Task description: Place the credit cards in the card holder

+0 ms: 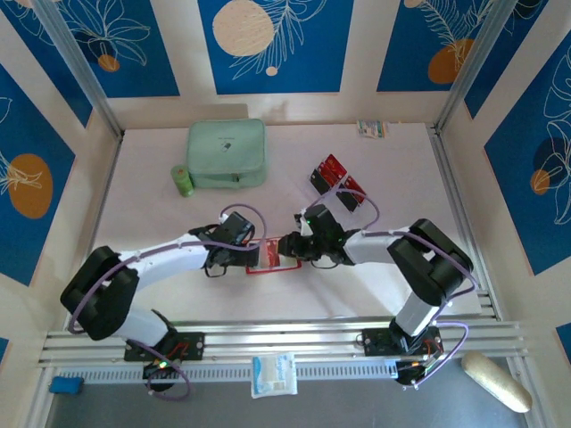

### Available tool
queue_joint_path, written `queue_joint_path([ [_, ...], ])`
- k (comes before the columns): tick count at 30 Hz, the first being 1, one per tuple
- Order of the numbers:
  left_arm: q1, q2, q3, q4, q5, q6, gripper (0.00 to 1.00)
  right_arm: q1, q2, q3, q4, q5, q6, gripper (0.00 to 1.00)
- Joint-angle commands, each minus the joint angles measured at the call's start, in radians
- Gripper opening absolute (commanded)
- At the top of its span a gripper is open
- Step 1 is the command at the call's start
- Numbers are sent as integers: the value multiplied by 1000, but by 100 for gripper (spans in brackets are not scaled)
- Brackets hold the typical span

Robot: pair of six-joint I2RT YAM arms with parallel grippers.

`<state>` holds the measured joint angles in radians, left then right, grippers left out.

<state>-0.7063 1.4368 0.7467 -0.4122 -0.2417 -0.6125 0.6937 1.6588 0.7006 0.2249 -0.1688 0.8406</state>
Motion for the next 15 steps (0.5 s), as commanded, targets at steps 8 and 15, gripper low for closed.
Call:
queue_joint_path([
  [8, 34, 12, -41, -8, -19, -21, 100, 36, 70, 186, -249, 25, -153, 20],
  [15, 35, 27, -51, 4, -22, -21, 100, 62, 155, 220, -263, 40, -153, 12],
])
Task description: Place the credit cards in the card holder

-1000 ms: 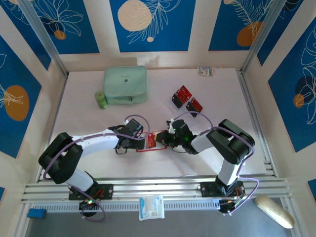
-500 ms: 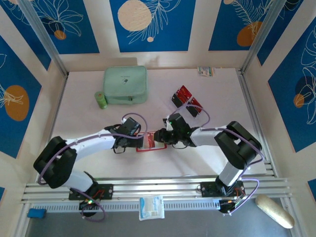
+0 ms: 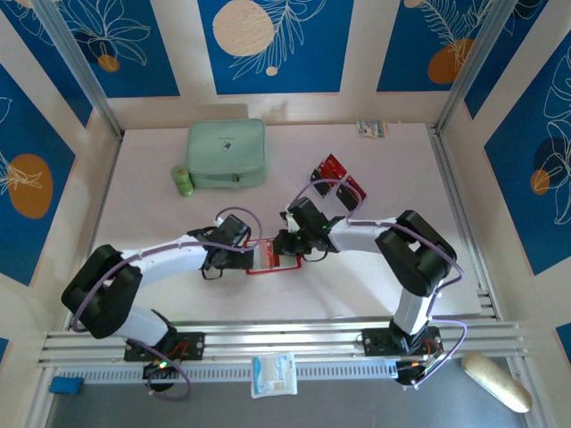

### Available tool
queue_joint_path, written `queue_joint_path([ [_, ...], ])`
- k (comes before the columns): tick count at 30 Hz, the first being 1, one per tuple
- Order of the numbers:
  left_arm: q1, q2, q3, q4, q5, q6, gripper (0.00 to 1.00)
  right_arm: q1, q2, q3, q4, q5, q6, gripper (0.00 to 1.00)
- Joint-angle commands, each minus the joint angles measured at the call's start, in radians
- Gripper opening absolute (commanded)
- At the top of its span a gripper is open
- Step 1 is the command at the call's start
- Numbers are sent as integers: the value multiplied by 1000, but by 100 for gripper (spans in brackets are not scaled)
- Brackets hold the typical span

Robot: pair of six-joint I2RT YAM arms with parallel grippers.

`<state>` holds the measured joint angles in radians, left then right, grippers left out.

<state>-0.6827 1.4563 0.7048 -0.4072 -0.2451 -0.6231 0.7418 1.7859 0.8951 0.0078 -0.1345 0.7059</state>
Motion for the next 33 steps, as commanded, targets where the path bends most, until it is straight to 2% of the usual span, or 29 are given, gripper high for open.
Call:
queue_joint_path([
  [1, 11, 8, -8, 1, -19, -12, 100, 19, 40, 33, -48, 5, -19, 12],
  [9, 12, 8, -6, 4, -16, -9, 100, 63, 80, 91, -68, -12, -7, 8],
  [20, 44, -97, 7, -71, -37, -15, 100, 33, -26, 70, -117, 24, -1, 7],
  [33, 61, -14, -14, -37, -27, -13, 100, 31, 50, 111, -147, 46, -5, 2],
])
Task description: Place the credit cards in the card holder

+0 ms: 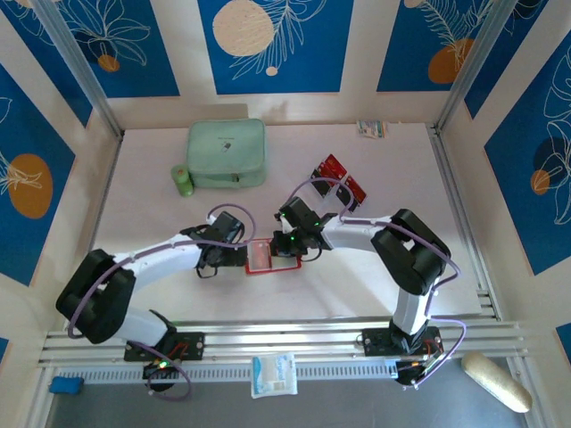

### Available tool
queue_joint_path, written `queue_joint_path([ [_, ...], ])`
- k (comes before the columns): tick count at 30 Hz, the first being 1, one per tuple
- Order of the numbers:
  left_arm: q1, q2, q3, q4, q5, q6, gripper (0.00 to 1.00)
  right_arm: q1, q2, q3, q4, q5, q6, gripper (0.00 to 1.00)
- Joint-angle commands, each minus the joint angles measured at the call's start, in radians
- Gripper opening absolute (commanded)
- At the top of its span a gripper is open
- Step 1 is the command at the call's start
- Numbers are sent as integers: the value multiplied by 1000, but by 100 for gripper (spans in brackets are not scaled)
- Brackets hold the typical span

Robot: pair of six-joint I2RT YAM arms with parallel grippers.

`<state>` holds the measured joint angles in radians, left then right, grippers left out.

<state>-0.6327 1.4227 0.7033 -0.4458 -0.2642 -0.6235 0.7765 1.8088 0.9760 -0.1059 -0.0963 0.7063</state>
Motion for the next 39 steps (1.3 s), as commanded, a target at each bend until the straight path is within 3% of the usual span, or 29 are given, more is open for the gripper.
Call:
queue_joint_path([
  [1, 11, 26, -12, 4, -7, -13, 100, -3, 31, 33, -33, 7, -5, 2],
  [28, 11, 65, -16, 36, 2, -5, 100, 46, 108, 121, -80, -25, -13, 0],
  [39, 31, -66, 47, -65, -4, 7, 100, -20, -48, 78, -124, -2, -29, 3],
])
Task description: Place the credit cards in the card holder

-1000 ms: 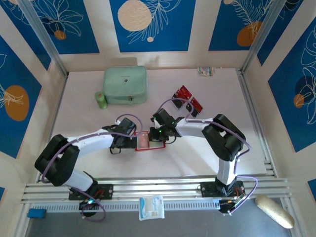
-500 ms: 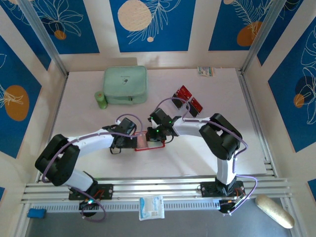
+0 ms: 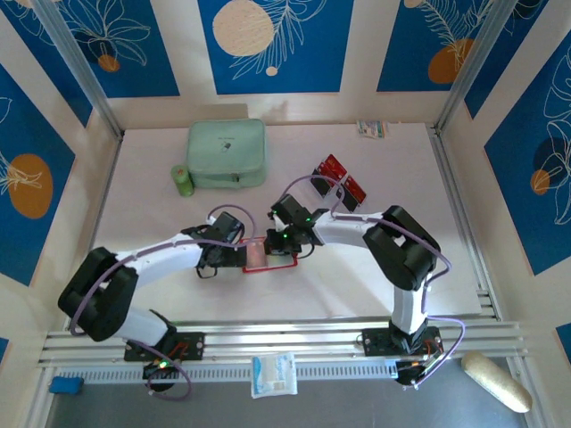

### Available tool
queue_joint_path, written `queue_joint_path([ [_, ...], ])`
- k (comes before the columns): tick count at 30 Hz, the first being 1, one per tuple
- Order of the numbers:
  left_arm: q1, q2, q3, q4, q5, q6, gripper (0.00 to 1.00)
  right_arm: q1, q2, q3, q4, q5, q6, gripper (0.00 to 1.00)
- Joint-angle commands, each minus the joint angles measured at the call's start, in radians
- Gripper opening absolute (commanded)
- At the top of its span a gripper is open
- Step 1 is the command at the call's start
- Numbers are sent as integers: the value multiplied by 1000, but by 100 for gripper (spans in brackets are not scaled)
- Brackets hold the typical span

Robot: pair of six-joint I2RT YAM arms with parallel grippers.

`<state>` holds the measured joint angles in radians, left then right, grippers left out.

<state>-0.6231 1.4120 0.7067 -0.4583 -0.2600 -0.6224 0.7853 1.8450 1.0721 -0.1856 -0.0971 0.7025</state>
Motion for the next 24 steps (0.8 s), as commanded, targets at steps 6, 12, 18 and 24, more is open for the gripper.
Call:
queue_joint_path([
  [6, 24, -119, 98, -79, 35, 4, 100, -99, -145, -73, -49, -7, -43, 5],
  [12, 17, -126, 129, -35, 106, -26, 100, -141, -145, -85, -37, -41, -51, 6],
  [18, -25, -82, 158, -11, 120, -49, 100, -123, -122, -63, -28, -49, -37, 6],
  [24, -74, -17, 175, 19, 128, -66, 100, -98, -85, -50, -16, -34, -20, 6],
])
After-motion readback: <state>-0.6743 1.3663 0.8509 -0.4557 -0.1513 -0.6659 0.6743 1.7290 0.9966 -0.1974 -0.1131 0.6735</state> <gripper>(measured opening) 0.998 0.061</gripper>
